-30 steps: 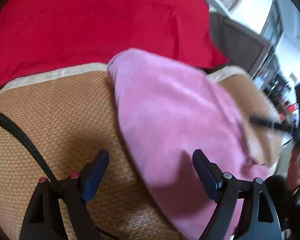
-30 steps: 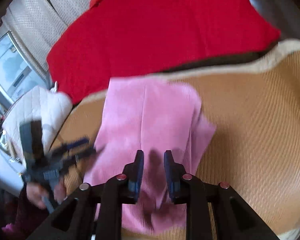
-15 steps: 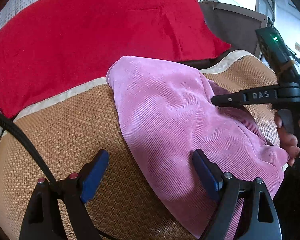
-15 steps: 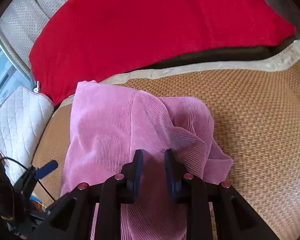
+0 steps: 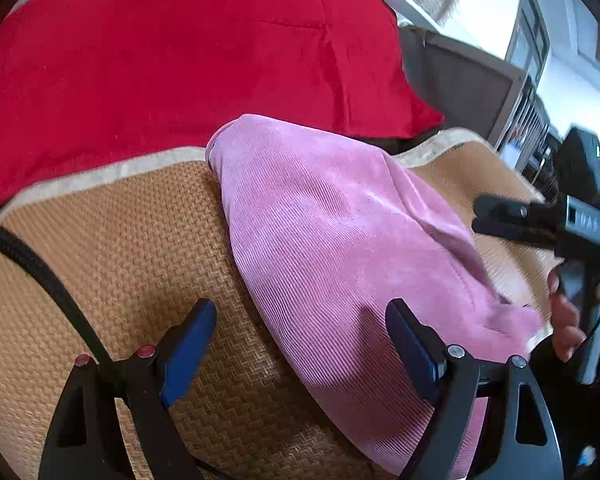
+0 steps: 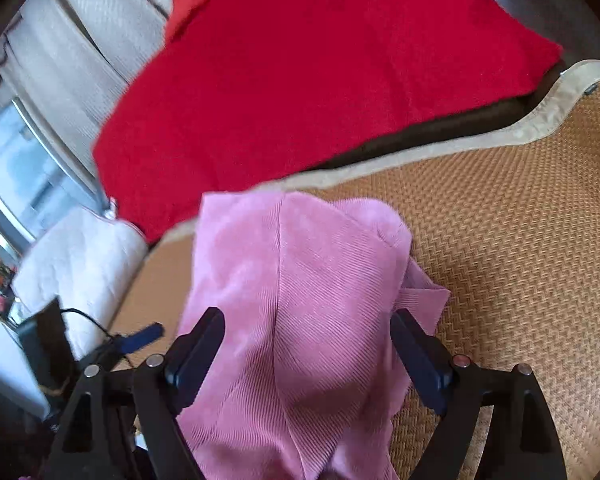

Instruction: Fold large clothes

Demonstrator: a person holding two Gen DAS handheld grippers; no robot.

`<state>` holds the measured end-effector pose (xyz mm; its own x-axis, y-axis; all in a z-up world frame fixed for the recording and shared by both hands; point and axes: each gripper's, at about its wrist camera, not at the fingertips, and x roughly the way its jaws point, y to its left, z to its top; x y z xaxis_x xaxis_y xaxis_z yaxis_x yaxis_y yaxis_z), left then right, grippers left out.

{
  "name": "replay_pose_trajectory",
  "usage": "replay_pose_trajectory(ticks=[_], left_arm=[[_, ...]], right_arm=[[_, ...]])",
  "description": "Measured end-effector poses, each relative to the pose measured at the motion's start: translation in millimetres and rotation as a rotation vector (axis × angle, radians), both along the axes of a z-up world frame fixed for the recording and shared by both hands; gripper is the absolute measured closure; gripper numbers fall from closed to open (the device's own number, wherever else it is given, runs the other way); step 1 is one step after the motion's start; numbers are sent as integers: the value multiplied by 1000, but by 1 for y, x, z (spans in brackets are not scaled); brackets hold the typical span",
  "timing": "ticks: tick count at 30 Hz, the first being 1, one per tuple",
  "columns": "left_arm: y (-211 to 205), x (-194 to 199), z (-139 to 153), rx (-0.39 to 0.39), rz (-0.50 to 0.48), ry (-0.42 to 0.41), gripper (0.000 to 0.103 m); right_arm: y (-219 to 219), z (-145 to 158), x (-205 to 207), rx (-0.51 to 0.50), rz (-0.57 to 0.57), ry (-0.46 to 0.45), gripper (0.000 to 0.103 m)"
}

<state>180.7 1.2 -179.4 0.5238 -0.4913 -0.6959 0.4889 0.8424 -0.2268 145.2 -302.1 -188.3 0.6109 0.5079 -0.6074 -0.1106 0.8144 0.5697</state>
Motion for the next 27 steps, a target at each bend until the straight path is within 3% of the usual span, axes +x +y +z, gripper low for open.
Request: replay_pose_trajectory(ticks=[4,7,9,11,14,19,21,24,25,27], left_arm=[[5,8,-14,-66,-23,141,16],[11,19,-28,-193,-12,300,16],[13,21,-34,-262,-4,349,16],[11,25,-36,-295,-10,347,21],[-2,34,-33,-272,-38,327,25],[4,65,-18,-306,24,270,38],[8,79,-14,-308,57,236,38],[6,91,-19,-235,106,224,36],[4,89,-20,-225,114,227,35],[3,80,-14,-181,118,218,24]], right_arm=[[-13,-7,-11,-4,12,54,16],[-14,-23,-16,-18,23,127,17],[-4,-35,-11,-1,60,166,22],[10,-41,-10,5,107,189,40],[28,-39,-7,-11,114,168,40],[33,-37,14,115,71,170,41],[34,-41,27,162,38,162,41],[34,-49,46,185,-26,143,42],[32,-55,51,201,-35,158,37],[25,-60,51,253,-44,194,37]])
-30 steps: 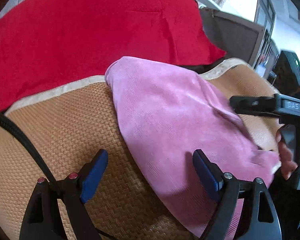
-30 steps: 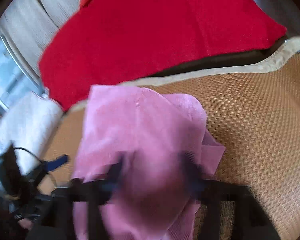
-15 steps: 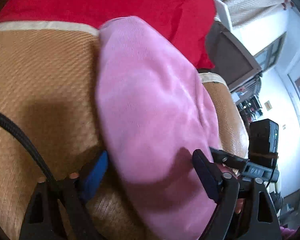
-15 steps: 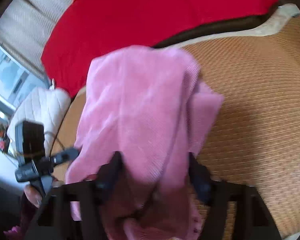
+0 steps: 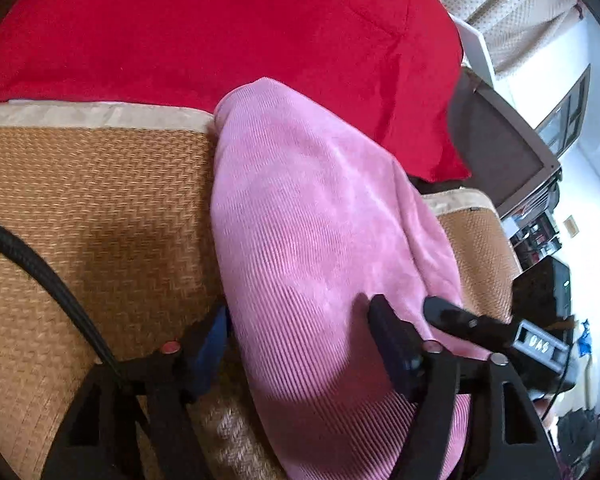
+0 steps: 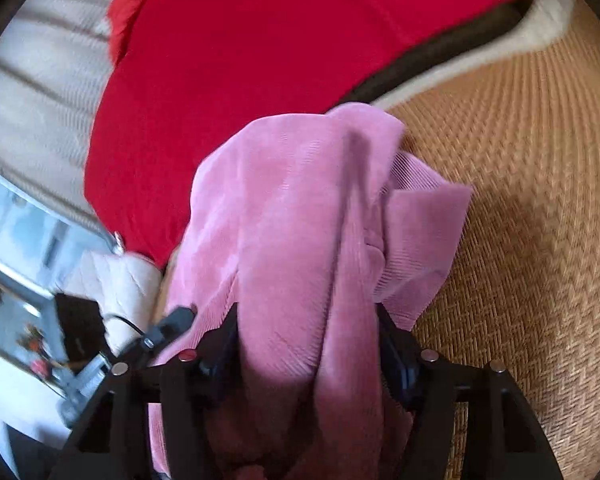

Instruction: Fold large clothes

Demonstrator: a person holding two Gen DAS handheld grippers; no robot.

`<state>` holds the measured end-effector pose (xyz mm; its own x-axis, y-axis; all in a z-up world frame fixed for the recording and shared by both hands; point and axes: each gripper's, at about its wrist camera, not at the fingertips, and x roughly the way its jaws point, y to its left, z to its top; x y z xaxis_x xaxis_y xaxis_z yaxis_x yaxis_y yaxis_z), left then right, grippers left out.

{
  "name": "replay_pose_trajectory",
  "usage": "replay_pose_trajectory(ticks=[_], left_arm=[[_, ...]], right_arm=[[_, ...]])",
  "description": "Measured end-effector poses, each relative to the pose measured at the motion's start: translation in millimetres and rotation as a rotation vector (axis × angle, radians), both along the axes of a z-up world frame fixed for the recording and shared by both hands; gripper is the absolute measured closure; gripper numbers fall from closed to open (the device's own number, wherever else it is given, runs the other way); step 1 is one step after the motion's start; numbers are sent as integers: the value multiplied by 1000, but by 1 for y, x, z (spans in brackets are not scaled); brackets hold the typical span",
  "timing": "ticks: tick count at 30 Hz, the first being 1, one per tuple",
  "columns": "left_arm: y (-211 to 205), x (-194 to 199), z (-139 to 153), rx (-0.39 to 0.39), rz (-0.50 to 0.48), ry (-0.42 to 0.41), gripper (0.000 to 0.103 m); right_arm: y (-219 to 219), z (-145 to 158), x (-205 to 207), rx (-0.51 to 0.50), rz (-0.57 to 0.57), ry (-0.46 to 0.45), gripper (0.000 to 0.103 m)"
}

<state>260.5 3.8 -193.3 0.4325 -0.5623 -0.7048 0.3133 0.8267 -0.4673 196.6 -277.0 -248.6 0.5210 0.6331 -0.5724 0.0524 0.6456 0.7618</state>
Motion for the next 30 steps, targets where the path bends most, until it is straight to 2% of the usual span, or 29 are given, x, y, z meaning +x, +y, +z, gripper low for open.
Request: replay_pose_trajectory(ticks=[3,5,8,10,11,13,15,16,18,19,22,27,28,30], left_arm=[[3,-25,17,72,-17,-72,20],[10,-41,23,118,0,-115,17],[9,-56,21,164,-19,-149,17],[3,-59,14,214,-40,-151,17],[0,-60,9,238,-38,-153,16],[1,-62,3,256,-36,-162,16],[-5,-65,-2,314,-50,-197,16],[-9,-66,-4,332,-53,-209,14],[-11,-64,-6,324,-46,-200,13],[-5,-63,-6,307,-37,-186,13],[6,-67,0,271,-3,-185,14],[20,-91,24,241,55,-246,15],[18,-95,26,251,57,-262,15],[4,-100,20,332,29,-269,14]], right_arm=[[-8,19,-13,-85,7,-17,36],[-14,41,-27,-147,-29,-73,36],[-14,76,-34,-249,-55,-181,35],[-7,90,-25,-277,-28,-202,41],[0,92,-18,-288,-11,-199,53],[18,90,-3,-336,41,-190,66],[29,80,14,-373,80,-157,66],[33,67,21,-386,92,-110,67],[40,37,38,-383,130,-11,68],[40,32,40,-379,130,-9,68],[37,48,26,-391,107,-27,68],[36,86,-37,-446,135,-156,66],[36,89,-50,-451,133,-171,66],[44,74,-68,-472,155,-143,67]])
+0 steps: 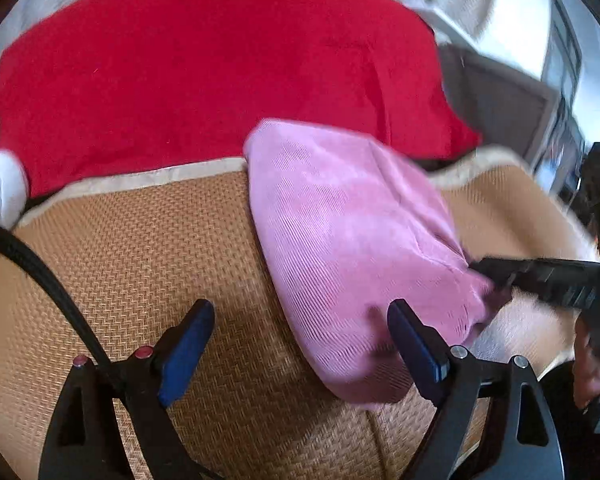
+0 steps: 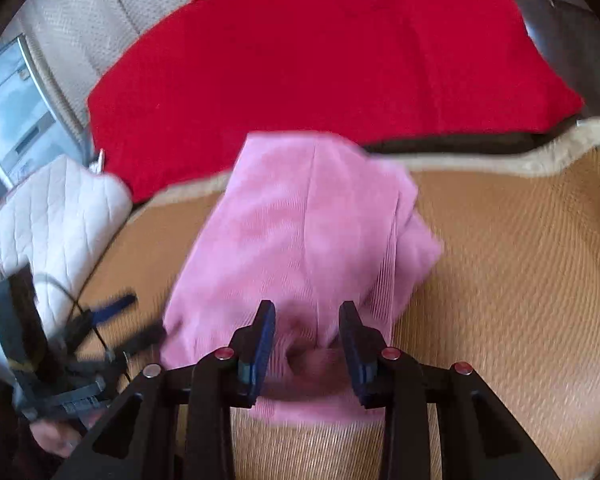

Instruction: Fold large clothes

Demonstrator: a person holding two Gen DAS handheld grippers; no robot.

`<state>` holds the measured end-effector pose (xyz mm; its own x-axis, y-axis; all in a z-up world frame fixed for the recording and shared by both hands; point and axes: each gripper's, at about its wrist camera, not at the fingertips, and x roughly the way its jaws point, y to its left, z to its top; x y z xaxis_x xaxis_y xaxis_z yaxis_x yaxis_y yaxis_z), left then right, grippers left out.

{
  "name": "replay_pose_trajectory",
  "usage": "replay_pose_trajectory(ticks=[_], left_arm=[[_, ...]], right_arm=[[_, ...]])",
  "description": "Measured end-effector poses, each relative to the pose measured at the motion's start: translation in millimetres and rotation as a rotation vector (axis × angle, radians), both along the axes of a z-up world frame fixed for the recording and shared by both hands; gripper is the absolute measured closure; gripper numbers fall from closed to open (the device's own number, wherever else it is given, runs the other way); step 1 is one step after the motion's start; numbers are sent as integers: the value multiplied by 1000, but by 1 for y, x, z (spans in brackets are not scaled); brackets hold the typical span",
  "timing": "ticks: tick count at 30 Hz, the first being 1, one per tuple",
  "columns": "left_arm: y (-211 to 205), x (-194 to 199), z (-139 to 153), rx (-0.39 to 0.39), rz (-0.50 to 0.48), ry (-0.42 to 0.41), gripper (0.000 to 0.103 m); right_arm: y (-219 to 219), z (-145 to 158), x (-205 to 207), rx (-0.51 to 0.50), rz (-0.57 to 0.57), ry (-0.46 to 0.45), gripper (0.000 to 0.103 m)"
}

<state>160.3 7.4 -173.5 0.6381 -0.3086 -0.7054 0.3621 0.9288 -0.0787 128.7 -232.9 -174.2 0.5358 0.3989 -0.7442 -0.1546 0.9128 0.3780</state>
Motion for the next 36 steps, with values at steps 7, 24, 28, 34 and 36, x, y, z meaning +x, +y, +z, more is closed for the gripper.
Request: replay_pose_trajectory(ticks=[7,24,28,34,36], left_arm=[[0,-19,9,9,45,-17,15],[14,-181,165,82,187,-460,1],[27,-199,193,29,248,-493,1],[40,-213,215,30,357,-533,0],[42,-214,217,28,384,-539,0]], right_arm=[[11,-26,-17,-78,-4,23,65],[29,141,-147,-417,-135,-427,39],[18,170,-175,-435,-170,-479,39],[12,199,-205,-440,-210,-544,39],[12,206,-214,-439,-220,-555,39]])
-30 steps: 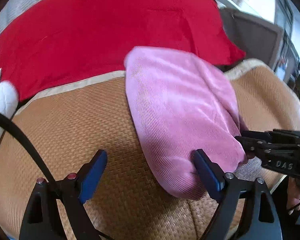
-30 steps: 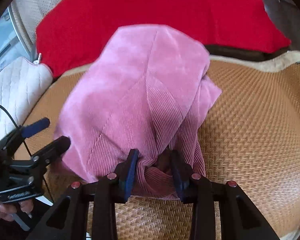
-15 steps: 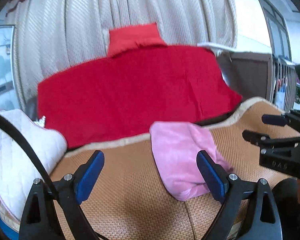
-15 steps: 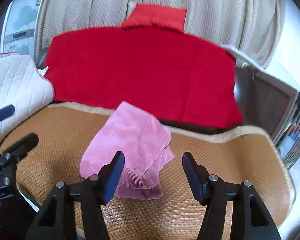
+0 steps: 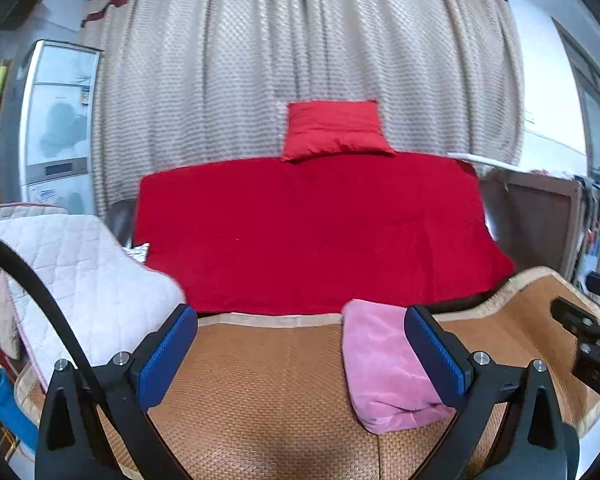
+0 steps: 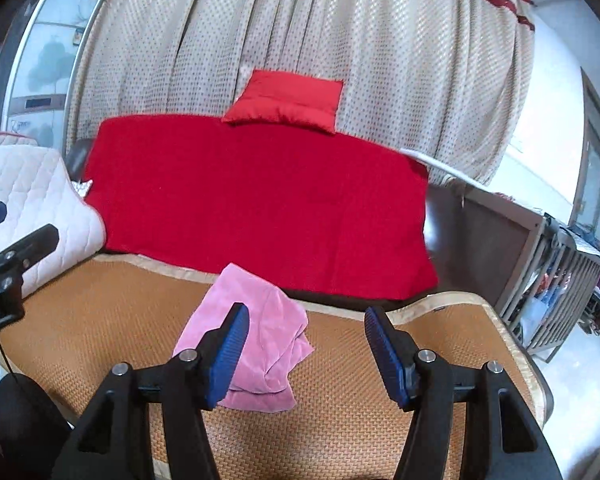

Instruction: Fold large clothes

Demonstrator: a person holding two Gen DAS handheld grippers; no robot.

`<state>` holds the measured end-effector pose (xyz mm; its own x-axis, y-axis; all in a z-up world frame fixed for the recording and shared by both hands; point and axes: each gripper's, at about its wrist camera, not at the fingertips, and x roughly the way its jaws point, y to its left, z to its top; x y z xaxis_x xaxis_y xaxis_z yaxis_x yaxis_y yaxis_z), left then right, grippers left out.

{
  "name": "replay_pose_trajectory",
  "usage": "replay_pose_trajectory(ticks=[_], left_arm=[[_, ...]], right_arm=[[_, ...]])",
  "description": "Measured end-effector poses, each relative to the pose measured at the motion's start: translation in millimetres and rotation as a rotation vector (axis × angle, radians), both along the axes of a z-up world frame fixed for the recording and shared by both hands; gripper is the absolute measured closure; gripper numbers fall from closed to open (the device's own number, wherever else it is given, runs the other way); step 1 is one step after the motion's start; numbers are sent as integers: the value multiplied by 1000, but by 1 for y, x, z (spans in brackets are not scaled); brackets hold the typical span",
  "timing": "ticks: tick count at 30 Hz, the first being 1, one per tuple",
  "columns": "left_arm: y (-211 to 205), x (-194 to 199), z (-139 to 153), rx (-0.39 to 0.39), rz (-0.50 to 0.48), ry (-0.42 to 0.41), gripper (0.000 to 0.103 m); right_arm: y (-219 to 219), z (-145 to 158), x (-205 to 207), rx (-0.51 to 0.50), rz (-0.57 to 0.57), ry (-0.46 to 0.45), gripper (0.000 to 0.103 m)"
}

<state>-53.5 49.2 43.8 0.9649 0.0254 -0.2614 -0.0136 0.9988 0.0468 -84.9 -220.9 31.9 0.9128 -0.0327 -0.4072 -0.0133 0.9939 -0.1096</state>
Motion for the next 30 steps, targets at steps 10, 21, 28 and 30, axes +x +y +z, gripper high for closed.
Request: replay_pose_trajectory(ticks=[10,21,28,30], left_arm=[[-2,-6,14,-7,33,-11,0],[-20,-21,18,46,23,-40,0],[-34,-21,7,98,27,-41,0],[-37,-21,6,111,36,-47,0]], right_arm=[[2,22,-28,32,10,-61,39],[-3,25,-36,58,-24,-73,39],[-6,14,-28,50,-56,-51,39],[-6,12,-27,48,-61,-50,39]])
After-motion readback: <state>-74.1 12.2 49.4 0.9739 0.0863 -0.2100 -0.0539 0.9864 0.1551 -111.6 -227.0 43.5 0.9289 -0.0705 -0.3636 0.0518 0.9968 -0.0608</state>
